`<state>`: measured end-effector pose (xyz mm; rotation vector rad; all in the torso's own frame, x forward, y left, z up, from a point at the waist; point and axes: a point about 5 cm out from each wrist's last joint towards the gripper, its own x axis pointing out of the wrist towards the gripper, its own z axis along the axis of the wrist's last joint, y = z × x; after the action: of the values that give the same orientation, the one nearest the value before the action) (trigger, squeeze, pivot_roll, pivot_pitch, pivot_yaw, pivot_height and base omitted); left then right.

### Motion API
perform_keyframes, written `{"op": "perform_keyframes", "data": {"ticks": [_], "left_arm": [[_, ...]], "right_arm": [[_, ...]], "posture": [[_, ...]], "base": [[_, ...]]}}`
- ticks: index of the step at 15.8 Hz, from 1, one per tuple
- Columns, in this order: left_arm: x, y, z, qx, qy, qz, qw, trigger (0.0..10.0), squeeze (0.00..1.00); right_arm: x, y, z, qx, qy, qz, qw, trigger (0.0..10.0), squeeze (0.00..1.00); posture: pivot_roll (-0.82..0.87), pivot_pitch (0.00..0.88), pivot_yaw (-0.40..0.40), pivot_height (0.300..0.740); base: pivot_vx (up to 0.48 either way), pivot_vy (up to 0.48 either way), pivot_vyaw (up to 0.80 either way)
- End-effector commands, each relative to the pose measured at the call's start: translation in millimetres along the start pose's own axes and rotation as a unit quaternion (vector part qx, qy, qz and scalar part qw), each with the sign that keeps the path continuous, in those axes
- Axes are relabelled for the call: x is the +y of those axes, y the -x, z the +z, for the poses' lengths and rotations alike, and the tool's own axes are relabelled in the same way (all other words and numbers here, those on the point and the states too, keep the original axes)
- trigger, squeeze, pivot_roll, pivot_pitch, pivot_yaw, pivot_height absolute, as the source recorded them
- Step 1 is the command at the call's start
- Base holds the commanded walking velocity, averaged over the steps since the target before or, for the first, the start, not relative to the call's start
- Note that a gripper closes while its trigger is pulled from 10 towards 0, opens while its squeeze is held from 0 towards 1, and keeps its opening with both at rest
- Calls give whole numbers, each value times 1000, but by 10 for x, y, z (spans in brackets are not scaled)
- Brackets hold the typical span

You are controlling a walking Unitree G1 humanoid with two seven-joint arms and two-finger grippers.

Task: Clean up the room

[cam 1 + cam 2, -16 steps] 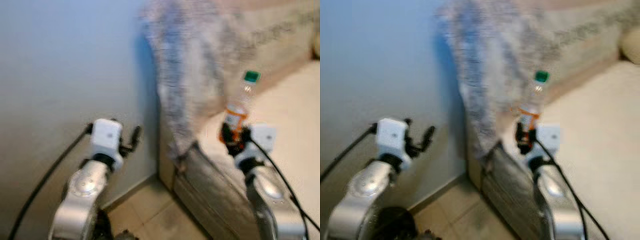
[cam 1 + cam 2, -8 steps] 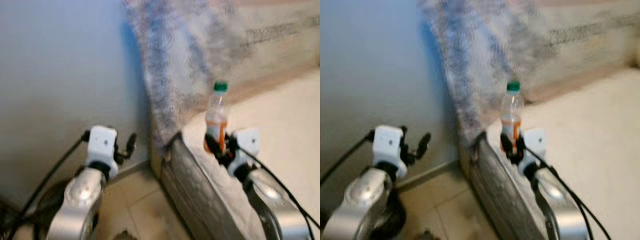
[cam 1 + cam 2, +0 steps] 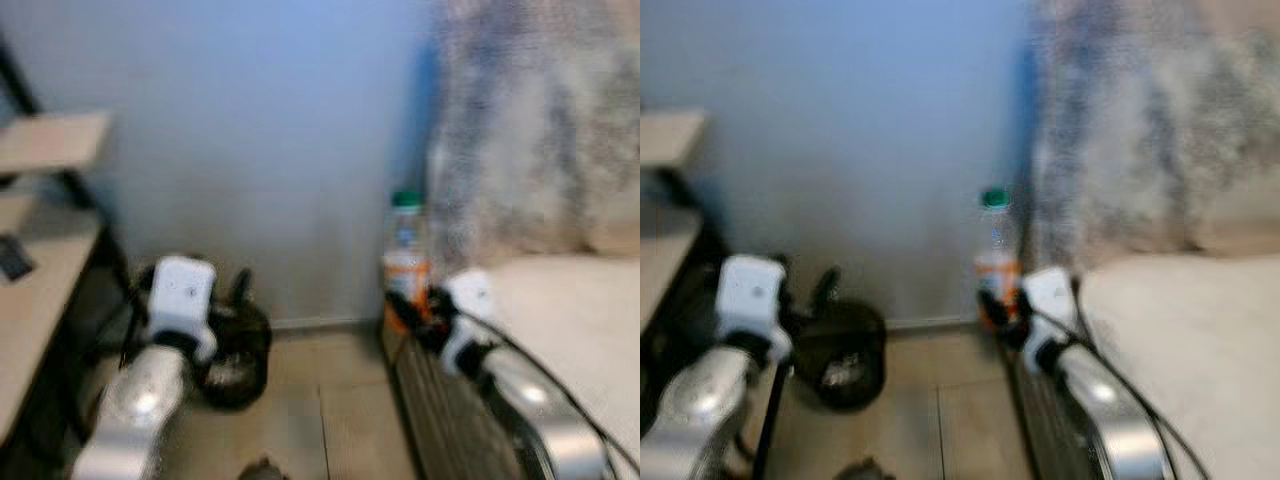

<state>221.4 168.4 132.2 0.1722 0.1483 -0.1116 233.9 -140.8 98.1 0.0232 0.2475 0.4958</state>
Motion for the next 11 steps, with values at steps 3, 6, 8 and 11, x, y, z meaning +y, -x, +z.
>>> {"op": "perform_keyframes", "data": {"ticks": [3, 6, 8, 11], "left_arm": [[-47, -22, 37, -6, -14, 2, 1000, 10000, 0], [-52, -37, 29, -7, -16, 2, 1000, 10000, 0], [-64, -50, 42, -9, -10, 0, 1000, 10000, 0], [-88, -61, 47, -11, -8, -8, 1000, 10000, 0]], "right_arm": [[-108, 23, -80, 29, 3, -34, 999, 10000, 0], [-131, -5, -154, 44, 1, -67, 997, 10000, 0], [-151, -18, -159, 43, -12, -88, 995, 10000, 0], [-156, -30, -169, 44, -12, -99, 994, 10000, 0]], "posture": [[126, 0, -28, 740], [127, 0, -29, 740], [126, 0, -26, 740], [124, 0, -21, 740]], "base": [[0, 0, 0], [0, 0, 0], [129, 0, 0], [321, 0, 0]]}}
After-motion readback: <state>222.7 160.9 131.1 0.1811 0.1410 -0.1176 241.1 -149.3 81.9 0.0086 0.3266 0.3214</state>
